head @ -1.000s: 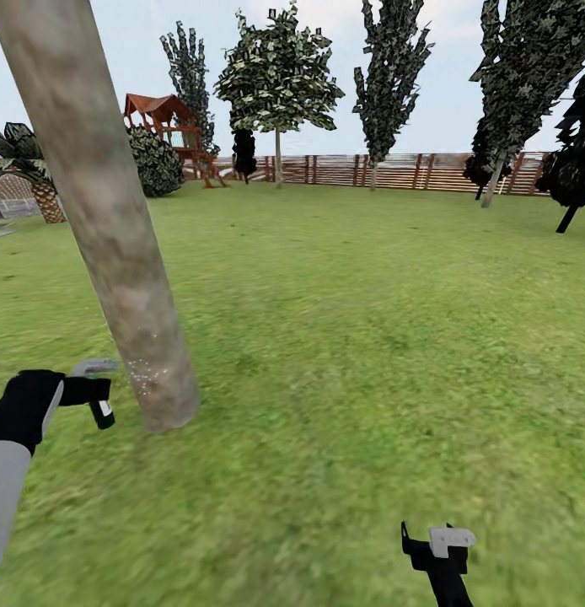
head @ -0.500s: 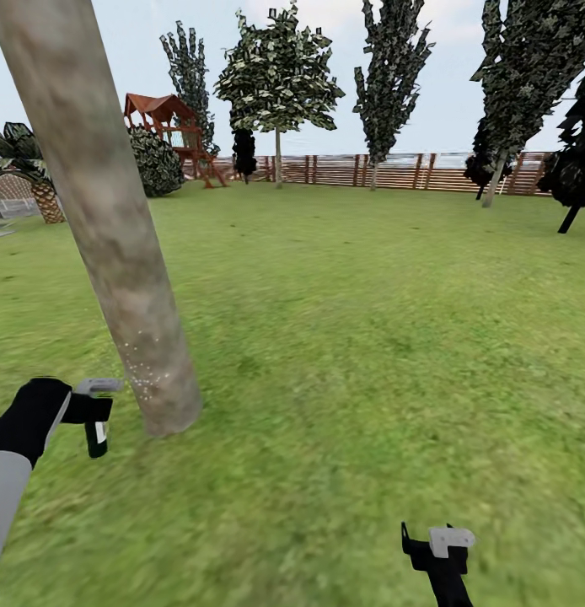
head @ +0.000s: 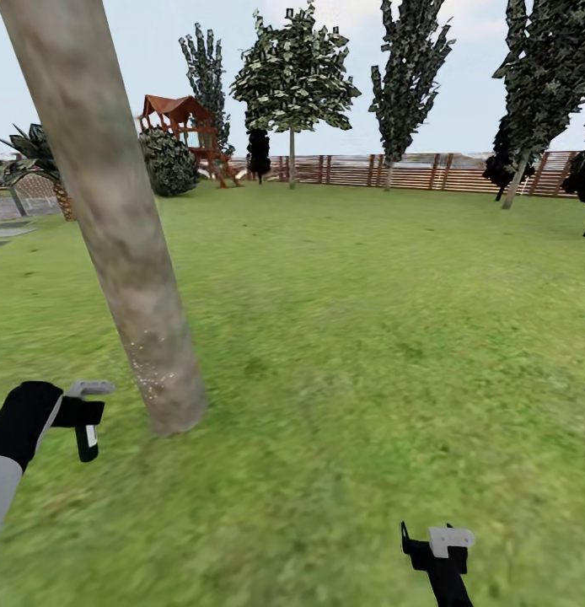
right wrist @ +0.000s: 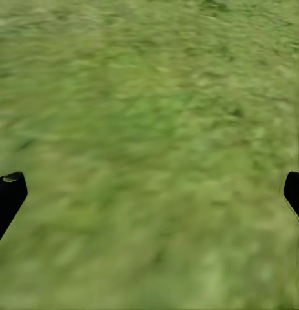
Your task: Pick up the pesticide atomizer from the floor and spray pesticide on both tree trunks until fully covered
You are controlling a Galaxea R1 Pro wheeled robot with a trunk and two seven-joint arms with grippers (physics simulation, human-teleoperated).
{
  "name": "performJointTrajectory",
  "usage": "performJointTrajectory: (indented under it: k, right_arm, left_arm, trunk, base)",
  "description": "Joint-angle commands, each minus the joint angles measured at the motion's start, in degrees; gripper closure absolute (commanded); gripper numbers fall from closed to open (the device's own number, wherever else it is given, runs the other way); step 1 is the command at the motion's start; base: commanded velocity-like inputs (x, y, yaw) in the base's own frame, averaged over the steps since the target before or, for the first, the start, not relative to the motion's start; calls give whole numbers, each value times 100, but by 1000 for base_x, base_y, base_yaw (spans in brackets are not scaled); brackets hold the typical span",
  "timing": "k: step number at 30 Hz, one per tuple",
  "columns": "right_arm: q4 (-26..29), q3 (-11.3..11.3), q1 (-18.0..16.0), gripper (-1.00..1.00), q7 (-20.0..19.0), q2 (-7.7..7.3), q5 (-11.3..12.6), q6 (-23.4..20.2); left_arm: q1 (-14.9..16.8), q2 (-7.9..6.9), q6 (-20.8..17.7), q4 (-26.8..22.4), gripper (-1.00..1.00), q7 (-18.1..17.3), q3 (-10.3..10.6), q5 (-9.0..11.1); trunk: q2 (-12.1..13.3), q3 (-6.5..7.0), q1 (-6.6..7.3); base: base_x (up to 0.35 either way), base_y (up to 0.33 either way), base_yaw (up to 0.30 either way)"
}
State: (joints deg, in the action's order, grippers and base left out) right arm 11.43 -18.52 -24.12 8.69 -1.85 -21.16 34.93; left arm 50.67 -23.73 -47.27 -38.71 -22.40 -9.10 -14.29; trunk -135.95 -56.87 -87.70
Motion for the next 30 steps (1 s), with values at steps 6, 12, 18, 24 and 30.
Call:
performJointTrajectory:
  k: [6,12,18,24,30]
  right_arm:
    - [-9,-20,-5,-100,36,8,-61,14]
    - [-9,-20,-5,-100,36,9,-63,9]
    - [-9,-19,-5,-100,36,9,-62,5]
    - [-9,-18,-5,-100,36,9,-63,5]
    - [-9,-20,-5,-100,36,9,-63,10]
  left_arm:
    - [5,9,-8,20,100,-54,-22,-54]
    - [5,9,-2,16,100,-45,-29,-24]
    - [5,10,-3,-8,100,-45,-55,-14]
    - [5,9,-10,-48,100,-45,-75,-13]
    - [5,9,-11,-49,100,-45,-79,-21]
  trunk:
    - [-2,-5,1]
    - [-2,-5,1]
    - [-2,-5,1]
    - [-2,-5,1]
    - [-2,-5,1]
  base:
    - [4,-276,1]
    - [12,-278,0]
    - [26,-278,0]
    - [76,-273,0]
    - [167,-248,0]
